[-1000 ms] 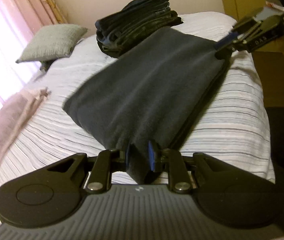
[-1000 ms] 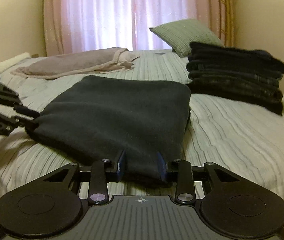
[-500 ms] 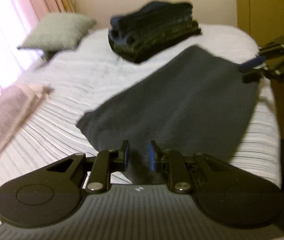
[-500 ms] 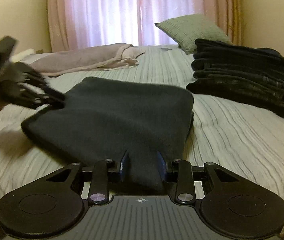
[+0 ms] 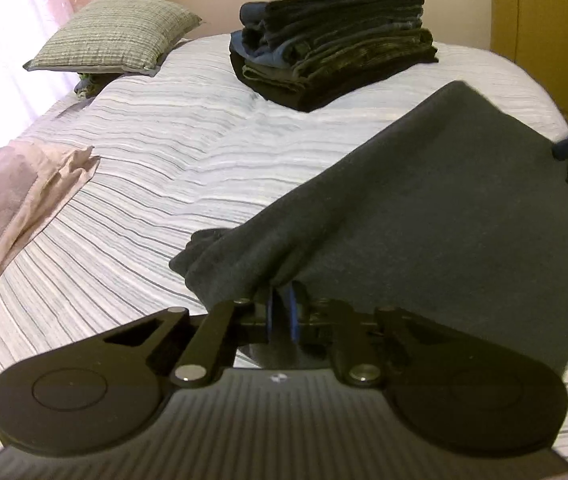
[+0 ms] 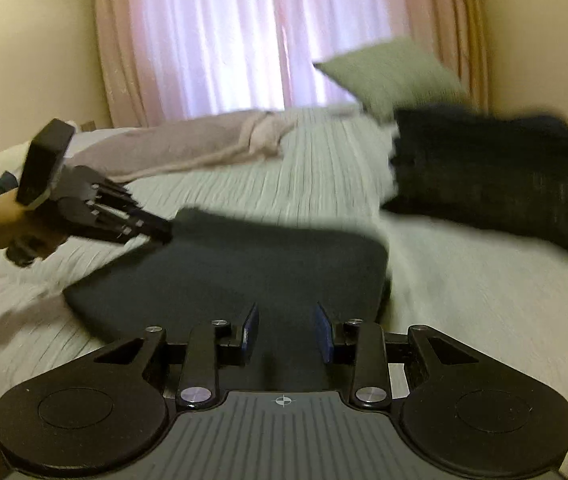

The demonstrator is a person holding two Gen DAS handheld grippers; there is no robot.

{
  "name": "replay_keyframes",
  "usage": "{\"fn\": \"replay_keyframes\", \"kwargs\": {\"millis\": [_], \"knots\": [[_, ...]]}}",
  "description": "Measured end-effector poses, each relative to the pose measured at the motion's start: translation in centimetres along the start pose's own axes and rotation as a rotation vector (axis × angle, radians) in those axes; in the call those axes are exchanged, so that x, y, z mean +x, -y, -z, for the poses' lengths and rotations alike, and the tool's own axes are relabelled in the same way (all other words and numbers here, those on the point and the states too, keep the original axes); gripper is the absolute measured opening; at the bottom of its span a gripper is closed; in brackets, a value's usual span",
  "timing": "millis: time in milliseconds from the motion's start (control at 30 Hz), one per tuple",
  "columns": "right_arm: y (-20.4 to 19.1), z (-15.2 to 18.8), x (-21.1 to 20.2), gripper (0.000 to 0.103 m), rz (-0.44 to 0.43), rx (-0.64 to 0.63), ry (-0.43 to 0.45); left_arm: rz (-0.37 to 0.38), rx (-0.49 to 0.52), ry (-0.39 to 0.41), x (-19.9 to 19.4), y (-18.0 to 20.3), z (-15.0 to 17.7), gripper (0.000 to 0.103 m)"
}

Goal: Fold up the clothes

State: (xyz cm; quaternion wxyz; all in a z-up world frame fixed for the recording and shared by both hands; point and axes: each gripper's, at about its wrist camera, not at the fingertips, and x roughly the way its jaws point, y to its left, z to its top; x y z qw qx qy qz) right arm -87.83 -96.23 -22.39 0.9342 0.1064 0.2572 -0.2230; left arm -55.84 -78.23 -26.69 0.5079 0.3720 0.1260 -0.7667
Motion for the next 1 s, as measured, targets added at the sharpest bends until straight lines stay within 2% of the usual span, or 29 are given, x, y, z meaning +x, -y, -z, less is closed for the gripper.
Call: {"fn": "replay_keyframes", "kwargs": {"millis": [33,100,167,267,367,500,633,767,900,967,1000], "knots": [[0.1,-0.8,1.0,0.034,0.004,-0.029,-0.012,-0.004,-0.003,0.013,-0.3,-0.2,-0.3,0.017],[0.9,-2.0,4.1,0.034,0.000,-0.068,-0.072,-0.023,-0.019,0.036,-0.8,-0.5,-0.8,0.018],[2.5,-2.3,7.4,0.034,-0.010,-0.045,-0.124,-0.032,-0.028,0.031,-0.5,-0.9,-1.2,0.018],[4.4,-1.9,9.3,0.033,-0.007,0.037,-0.120,-0.031,-0.018,-0.017,1.6,-1.1,-1.1,0.023],[5.7,-1.2,10.3,0.033,-0.003,0.102,-0.106,-0.031,-0.043,-0.031,2.7,-1.5,-0.9,0.027],[5.4,-1.3,8.7,0.034,0.003,0.096,-0.096,-0.028,-0.079,-0.027,3.1,-1.8,-0.4,0.028],[3.2,-1.8,4.4,0.034,0.040,0.030,-0.041,-0.043,-0.095,-0.022,1.6,-2.0,-0.7,0.030],[0.9,0.6,0.1,0.034,-0.019,0.028,-0.007,-0.047,-0.107,-0.014,-0.4,-1.0,0.0,0.028],[0.9,5.2,0.2,0.034,-0.008,0.079,-0.065,-0.031,-0.137,-0.012,-1.9,0.4,1.3,0.028],[1.3,6.3,0.3,0.034,-0.015,0.111,-0.051,-0.022,-0.151,-0.011,-2.6,1.1,2.0,0.029],[0.9,6.1,0.2,0.034,-0.003,0.088,-0.051,-0.018,-0.159,-0.010,-3.0,1.4,2.3,0.031]]}}
